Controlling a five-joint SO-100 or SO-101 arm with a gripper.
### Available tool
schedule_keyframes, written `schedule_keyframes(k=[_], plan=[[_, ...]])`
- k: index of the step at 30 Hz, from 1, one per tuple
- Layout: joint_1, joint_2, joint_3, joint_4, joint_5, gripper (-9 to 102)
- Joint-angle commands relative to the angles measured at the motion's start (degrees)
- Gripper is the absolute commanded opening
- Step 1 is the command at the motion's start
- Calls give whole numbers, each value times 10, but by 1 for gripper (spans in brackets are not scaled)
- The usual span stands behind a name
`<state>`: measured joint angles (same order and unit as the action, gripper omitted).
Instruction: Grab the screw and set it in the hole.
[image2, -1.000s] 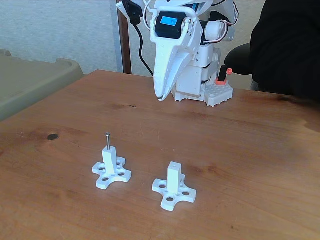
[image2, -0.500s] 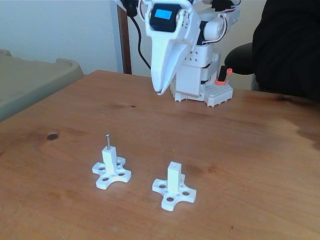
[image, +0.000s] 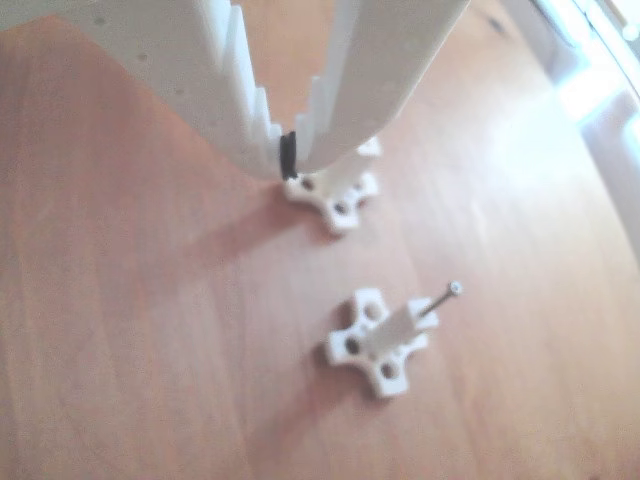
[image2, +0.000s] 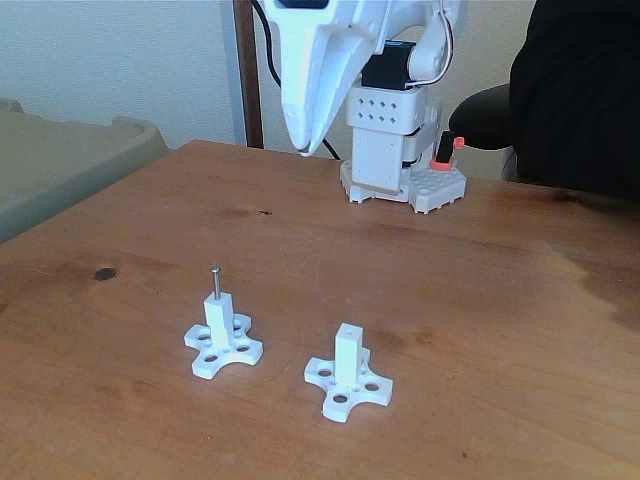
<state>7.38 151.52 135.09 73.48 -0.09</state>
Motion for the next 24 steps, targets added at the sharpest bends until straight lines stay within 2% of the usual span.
schedule_keyframes(k=[1,24], plan=[[-2,-61,-98,0,5,-4],[-12,-279,-265,23,10,0]])
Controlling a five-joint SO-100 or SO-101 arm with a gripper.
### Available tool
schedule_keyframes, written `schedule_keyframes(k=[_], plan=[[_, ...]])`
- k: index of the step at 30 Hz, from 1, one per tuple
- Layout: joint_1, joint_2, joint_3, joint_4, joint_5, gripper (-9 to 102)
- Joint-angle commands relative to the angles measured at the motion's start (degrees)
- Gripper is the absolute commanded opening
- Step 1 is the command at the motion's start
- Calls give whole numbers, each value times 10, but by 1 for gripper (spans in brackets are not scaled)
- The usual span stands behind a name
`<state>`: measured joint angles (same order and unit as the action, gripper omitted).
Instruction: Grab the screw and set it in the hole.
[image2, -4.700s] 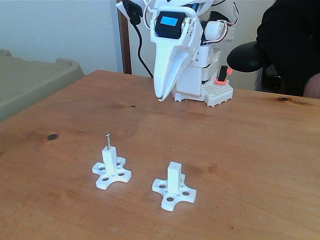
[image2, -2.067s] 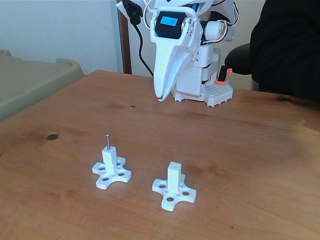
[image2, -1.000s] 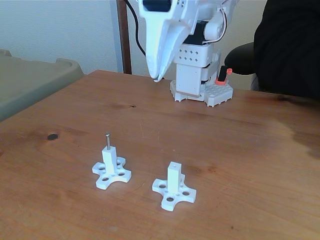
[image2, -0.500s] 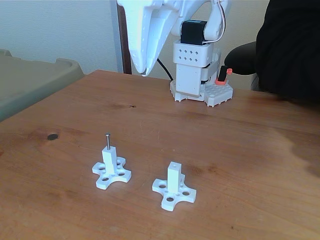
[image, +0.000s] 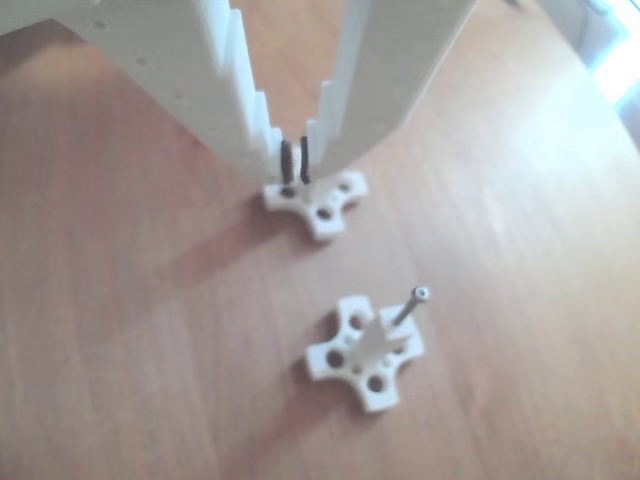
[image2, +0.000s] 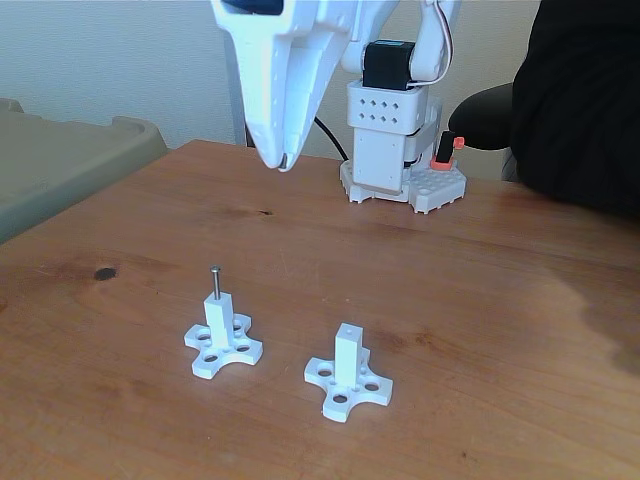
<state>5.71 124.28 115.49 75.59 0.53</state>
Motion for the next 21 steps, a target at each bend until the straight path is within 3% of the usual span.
schedule_keyframes(k=[1,21], plan=[[6,-12,-76,2,4,0],[19,-131,-156,-6,-1,5]])
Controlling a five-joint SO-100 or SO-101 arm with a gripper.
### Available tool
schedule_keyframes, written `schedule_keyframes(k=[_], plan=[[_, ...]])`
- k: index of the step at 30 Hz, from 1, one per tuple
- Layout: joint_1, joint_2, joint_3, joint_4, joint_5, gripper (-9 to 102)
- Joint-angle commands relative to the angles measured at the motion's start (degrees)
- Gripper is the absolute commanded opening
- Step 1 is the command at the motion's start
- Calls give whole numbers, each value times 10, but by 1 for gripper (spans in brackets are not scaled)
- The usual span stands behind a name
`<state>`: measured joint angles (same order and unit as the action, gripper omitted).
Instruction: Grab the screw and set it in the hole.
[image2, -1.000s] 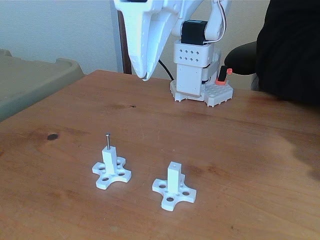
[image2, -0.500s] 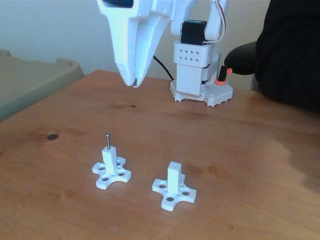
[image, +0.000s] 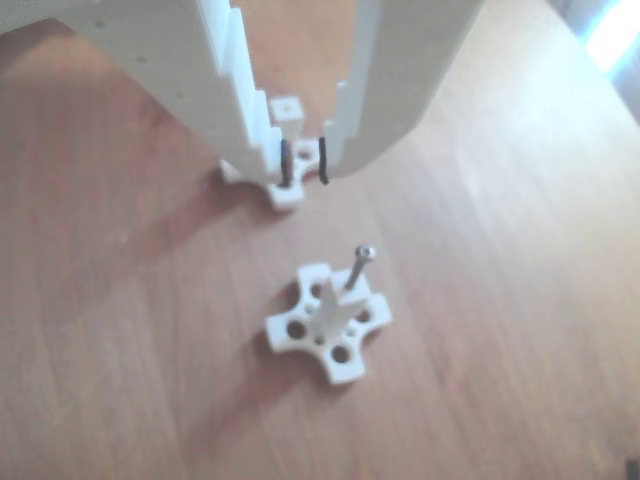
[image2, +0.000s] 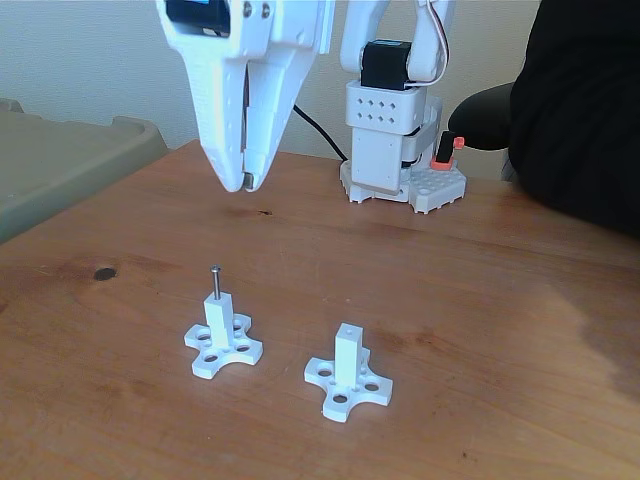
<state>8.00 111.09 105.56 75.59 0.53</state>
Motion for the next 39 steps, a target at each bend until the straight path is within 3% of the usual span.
schedule_keyframes(k=[1,39], plan=[[-4,-3,-60,-6,-1,5],[-14,-154,-116,-43,-3,9]])
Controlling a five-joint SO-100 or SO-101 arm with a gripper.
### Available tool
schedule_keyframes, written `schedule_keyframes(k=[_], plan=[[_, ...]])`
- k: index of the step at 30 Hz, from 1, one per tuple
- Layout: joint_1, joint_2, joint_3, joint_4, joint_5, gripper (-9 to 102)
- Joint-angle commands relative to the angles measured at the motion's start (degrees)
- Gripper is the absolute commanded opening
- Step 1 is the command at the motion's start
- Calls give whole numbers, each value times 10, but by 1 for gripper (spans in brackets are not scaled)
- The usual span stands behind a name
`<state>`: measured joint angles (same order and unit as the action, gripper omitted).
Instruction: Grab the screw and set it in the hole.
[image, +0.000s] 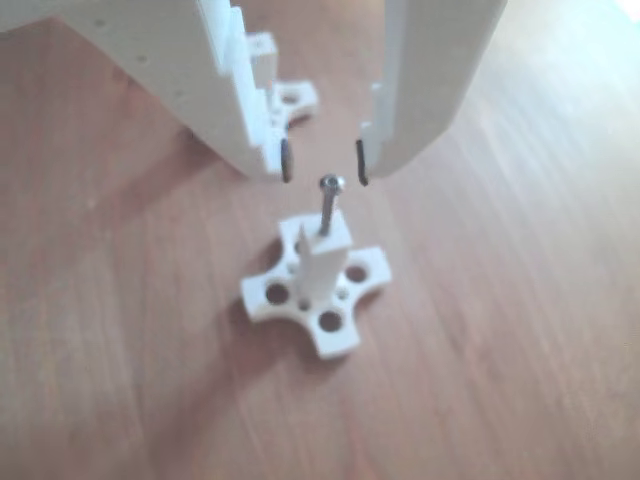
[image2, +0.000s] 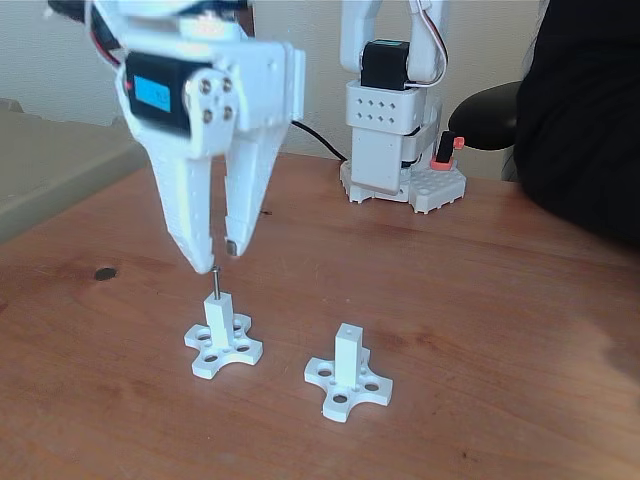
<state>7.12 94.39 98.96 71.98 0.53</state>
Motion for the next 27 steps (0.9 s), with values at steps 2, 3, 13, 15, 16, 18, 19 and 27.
schedule_keyframes(k=[2,3,13,15,16,18,19,27], plan=[[-6,11,-50,-7,-3,9],[-6,9,-51,-8,-3,9],[2,-3,-56,-18,-5,9],[4,-4,-56,-18,-6,9],[4,-4,-57,-19,-6,9],[5,-4,-57,-19,-7,9],[5,-4,-57,-19,-7,9],[10,-9,-59,-20,-11,9]])
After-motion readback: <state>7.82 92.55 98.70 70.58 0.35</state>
